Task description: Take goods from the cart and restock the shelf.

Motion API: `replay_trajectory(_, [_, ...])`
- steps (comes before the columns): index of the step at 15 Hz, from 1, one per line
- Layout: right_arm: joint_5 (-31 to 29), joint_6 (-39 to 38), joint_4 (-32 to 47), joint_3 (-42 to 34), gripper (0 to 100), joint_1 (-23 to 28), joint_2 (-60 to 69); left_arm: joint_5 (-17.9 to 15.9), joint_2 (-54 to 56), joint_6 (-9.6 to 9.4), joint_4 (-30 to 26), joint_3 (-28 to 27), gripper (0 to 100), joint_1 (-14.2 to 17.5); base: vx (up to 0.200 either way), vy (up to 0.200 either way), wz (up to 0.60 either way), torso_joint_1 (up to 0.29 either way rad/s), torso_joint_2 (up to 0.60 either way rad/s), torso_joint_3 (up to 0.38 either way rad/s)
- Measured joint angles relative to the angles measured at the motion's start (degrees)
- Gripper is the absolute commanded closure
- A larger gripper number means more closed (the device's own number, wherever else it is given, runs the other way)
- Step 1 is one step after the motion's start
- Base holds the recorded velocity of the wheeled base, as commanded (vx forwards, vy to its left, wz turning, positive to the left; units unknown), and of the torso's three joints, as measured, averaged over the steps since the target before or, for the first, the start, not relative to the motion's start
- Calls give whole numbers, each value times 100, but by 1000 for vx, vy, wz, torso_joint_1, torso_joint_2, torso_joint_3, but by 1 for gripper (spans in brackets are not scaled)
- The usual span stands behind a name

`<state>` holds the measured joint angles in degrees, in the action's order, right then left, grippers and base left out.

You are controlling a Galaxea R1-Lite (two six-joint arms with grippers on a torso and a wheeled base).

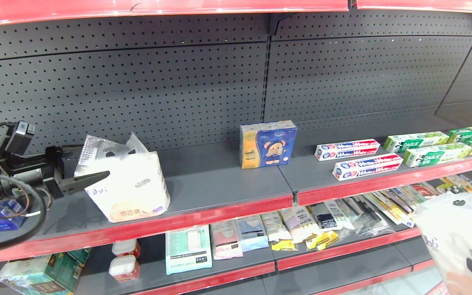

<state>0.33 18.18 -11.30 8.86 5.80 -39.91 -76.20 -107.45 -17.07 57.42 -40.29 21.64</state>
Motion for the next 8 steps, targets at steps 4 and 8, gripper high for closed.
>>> replay_trajectory(4, [29, -55, -9, 6, 100, -7, 33, 171, 688, 45, -9, 410, 0, 93, 0, 0, 0, 0, 0, 0])
replay_trajectory(8, [137, -61, -29, 41, 100, -5, 37, 967, 1161, 379, -13, 846, 0, 263, 0, 0, 0, 0, 0, 0])
